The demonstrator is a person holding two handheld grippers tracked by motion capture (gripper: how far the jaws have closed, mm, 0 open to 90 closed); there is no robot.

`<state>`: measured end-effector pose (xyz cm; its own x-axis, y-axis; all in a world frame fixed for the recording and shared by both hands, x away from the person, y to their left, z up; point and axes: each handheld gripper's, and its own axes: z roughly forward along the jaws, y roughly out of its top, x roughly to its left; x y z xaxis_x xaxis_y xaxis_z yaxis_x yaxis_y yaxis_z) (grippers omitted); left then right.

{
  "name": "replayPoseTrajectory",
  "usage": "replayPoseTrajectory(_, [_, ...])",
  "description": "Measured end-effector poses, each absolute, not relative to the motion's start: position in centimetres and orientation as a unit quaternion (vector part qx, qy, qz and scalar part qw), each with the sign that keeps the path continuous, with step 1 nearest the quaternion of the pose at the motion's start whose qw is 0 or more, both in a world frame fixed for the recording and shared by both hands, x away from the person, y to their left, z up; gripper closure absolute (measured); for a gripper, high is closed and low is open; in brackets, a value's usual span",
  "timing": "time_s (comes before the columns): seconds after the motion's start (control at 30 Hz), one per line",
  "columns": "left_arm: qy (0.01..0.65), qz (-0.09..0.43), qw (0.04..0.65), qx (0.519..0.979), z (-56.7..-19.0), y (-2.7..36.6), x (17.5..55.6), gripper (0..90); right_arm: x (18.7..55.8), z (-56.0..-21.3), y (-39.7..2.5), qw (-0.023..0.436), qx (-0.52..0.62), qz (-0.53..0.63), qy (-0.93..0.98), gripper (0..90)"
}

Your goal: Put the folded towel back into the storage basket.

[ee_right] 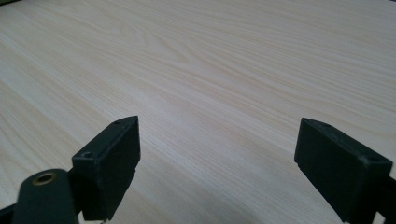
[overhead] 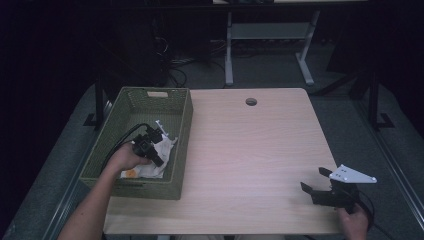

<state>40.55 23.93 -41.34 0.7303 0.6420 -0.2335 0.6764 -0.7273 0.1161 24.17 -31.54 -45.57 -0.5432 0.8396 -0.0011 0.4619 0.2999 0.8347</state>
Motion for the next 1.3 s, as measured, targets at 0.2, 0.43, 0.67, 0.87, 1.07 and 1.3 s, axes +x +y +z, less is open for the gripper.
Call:
replayPoseTrajectory(0.2, [0.400,-0.058,0.117,0.907,-40.5,25.7,40.9,70.0,24.3,-45.7,-31.4,0.225,0.423,0.413,0.774,13.7])
replayPoseTrajectory(0.43, [0.466,-0.008,0.116,0.877,-40.6,27.5,42.5,80.8,24.4,-45.7,-31.3,0.225,0.423,0.410,0.776,13.7])
replayPoseTrajectory(0.67, [0.475,-0.004,0.074,0.877,-42.0,27.7,43.2,77.8,24.5,-45.7,-31.5,0.226,0.421,0.411,0.776,13.7])
replayPoseTrajectory(0.87, [0.495,0.013,0.111,0.862,-40.3,28.4,42.6,69.5,24.5,-45.7,-31.5,0.224,0.423,0.411,0.776,13.7])
replayPoseTrajectory(1.07, [0.507,0.018,0.171,0.845,-38.2,29.5,41.4,61.0,24.7,-45.8,-31.5,0.218,0.421,0.412,0.778,13.7])
replayPoseTrajectory(1.3, [0.509,0.019,0.234,0.828,-37.2,30.2,40.4,49.6,24.7,-45.9,-31.4,0.218,0.419,0.411,0.779,13.7])
